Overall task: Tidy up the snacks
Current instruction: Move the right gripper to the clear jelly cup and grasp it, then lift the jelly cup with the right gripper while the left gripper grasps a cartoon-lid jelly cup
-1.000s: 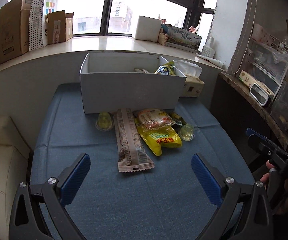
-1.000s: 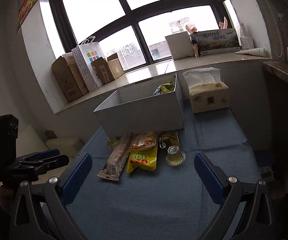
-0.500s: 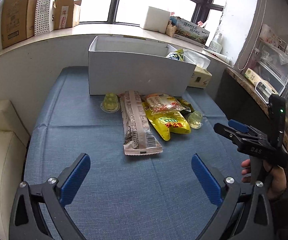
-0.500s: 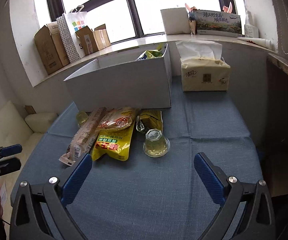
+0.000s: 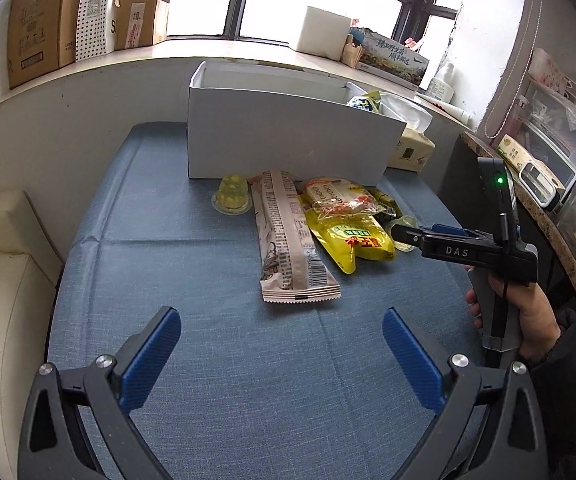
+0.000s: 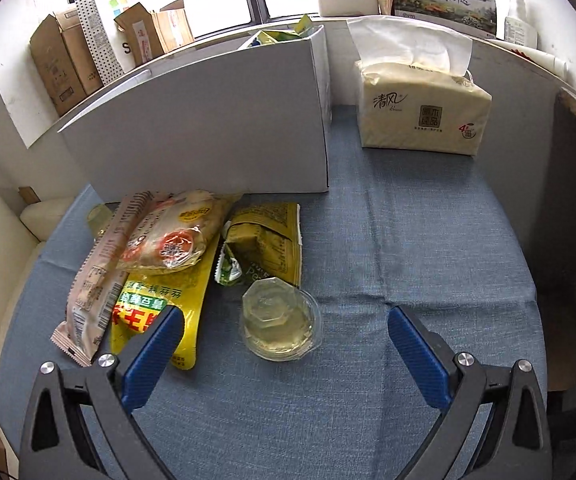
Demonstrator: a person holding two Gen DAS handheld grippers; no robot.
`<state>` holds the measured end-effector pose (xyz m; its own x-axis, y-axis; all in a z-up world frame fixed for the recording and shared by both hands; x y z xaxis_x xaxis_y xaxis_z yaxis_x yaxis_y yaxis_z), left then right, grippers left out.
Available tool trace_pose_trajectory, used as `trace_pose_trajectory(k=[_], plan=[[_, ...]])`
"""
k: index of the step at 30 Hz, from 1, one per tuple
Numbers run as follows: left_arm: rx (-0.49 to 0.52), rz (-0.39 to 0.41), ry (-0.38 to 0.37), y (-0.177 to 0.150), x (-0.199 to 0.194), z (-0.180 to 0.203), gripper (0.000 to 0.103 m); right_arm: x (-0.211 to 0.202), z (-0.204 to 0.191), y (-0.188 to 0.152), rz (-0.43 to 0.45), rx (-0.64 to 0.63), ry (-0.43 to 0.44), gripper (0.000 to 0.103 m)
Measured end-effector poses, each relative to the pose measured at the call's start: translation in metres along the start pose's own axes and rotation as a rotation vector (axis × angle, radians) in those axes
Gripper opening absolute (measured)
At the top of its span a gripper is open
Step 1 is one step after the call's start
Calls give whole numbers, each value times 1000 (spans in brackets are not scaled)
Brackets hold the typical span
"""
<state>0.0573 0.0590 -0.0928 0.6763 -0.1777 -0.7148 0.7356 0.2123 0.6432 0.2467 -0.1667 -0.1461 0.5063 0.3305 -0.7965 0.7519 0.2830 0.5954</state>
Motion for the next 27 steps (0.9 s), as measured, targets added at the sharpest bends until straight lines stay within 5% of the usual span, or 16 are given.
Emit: trace_pose_trajectory(k=[5,7,9,19,27], plan=[[-6,-15,8,-1,5,-1,103,5,-4,0,-25,-40,-8,101],[-5,-20,10,-2,6,-1,103,4,-8,2,-19,-55,-6,91],[-1,-25,14,-2,8,-1,103,5,-12,4,-36,-79,-29,45],[12,-24,39,7,12,-5,103,-20,-11,4,-5,-65,2,45],[13,-11,85,58,30,-23,103,-78,0,-14,110,14,114,45]])
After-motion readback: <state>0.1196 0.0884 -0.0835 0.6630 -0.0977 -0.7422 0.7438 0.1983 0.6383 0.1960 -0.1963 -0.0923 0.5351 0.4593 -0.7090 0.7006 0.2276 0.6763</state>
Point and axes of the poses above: each gripper's, at about its wrist camera, not at the fingertips, and x roughly the way its jaws point, z to its right, y to its top, the point moved 1 cm from there along x, roughly the way its jaws point, and after that the axes turned 5 degrees about -y, right-handed, at the moved point
